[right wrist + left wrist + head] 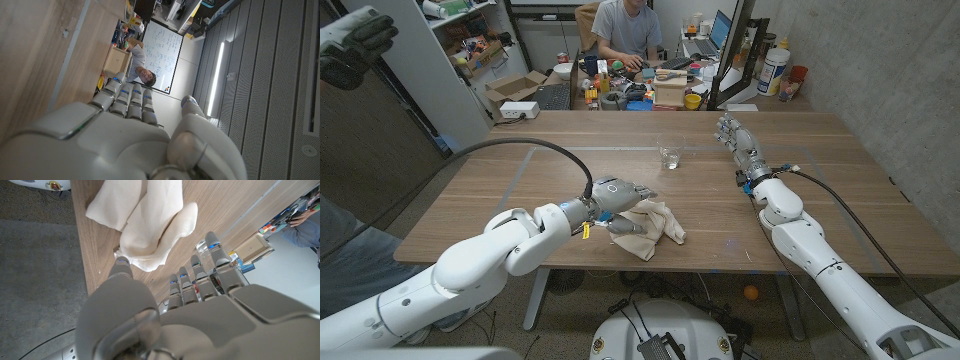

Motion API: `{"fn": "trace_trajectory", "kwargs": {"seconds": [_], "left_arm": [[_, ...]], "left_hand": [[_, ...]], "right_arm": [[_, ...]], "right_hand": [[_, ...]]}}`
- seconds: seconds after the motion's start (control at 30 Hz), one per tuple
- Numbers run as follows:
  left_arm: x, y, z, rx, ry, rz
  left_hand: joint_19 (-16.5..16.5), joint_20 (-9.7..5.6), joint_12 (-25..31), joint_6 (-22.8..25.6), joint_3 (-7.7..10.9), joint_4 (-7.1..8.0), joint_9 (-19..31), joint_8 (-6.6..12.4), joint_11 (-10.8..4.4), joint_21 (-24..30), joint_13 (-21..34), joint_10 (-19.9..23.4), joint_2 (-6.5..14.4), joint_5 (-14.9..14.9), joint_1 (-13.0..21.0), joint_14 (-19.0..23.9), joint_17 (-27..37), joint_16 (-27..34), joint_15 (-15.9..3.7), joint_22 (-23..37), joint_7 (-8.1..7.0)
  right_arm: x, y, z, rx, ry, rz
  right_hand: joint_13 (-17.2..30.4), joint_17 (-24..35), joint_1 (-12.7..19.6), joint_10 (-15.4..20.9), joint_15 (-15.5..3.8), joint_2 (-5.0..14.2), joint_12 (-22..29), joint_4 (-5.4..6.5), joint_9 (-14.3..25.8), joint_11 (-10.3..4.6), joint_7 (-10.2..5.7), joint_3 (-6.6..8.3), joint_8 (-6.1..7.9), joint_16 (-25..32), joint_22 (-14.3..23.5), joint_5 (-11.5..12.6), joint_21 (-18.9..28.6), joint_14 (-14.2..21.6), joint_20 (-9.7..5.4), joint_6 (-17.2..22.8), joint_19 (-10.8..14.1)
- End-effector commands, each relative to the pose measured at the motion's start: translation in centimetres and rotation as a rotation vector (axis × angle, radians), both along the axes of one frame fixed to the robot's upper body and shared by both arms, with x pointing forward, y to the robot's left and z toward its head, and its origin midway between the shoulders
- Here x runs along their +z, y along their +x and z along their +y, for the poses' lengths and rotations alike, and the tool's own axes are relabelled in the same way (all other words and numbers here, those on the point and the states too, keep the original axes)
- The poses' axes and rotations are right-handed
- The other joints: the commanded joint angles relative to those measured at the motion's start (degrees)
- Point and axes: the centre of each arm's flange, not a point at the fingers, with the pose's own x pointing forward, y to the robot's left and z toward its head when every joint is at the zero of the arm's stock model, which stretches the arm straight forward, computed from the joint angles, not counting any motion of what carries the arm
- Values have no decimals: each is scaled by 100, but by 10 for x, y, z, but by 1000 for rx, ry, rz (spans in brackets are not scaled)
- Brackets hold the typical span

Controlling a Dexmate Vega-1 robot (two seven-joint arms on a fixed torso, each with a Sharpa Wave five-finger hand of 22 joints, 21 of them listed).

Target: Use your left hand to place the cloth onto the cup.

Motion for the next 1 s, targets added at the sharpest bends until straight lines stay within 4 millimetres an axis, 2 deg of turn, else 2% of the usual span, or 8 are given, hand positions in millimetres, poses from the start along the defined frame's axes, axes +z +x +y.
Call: {"fn": "trace_trajectory", "kwargs": {"seconds": [0.03, 0.17, 0.4, 0.7, 1.0], "left_arm": [[-12, 13, -3, 14, 18, 78], [-14, 19, -4, 7, 16, 90], [-17, 31, -2, -18, 4, 88], [-18, 50, -6, -15, 14, 131], [-18, 59, -10, 2, 30, 157]], "left_hand": [[68, 16, -11, -34, 8, -22, 21, -15, -14, 17, 32, -36, -32, 7, 46, -24, 23, -17, 0, 12, -13], [78, 18, -12, -26, 5, -25, 23, -14, -28, 8, 38, -42, -35, 5, 51, -34, 26, -26, -6, 9, -20], [95, 22, -29, -27, -4, -36, 29, -23, -193, -40, 67, -90, -39, -3, 75, -129, 40, -82, -31, 2, -55], [66, 26, -68, -51, -15, -45, 35, -39, -229, -105, 87, -189, -44, -6, 94, -239, 51, -140, -16, -3, -85], [43, 24, -50, -18, -13, -55, 37, -29, -255, -149, 101, -144, -36, -3, 120, -214, 58, -137, -48, -4, -112]], "right_arm": [[-5, 6, 0, 0, 7, 14], [-11, 8, -1, 0, 6, 24], [-19, 14, -2, 2, 13, 45], [-26, 18, -7, -5, 29, 61], [-28, 21, -9, -6, 43, 65]], "right_hand": [[10, 9, 69, 46, 3, 14, 3, -15, 10, -14, -19, 48, 25, 25, 27, 24, -17, 22, -1, 43, 20], [10, 9, 70, 48, 5, 13, 2, -15, 10, -21, -22, 48, 25, 26, 27, 23, -18, 23, 0, 43, 21], [10, 9, 72, 49, 3, 12, 1, -17, 10, -24, -25, 49, 24, 26, 28, 23, -19, 25, 2, 44, 21], [10, 10, 70, 51, 11, 12, 1, -15, 11, -29, -29, 48, 24, 28, 28, 22, -21, 30, 11, 46, 21], [10, 10, 71, 53, 6, 12, 0, -16, 11, -35, -25, 49, 25, 27, 28, 22, -22, 28, 15, 50, 20]]}}
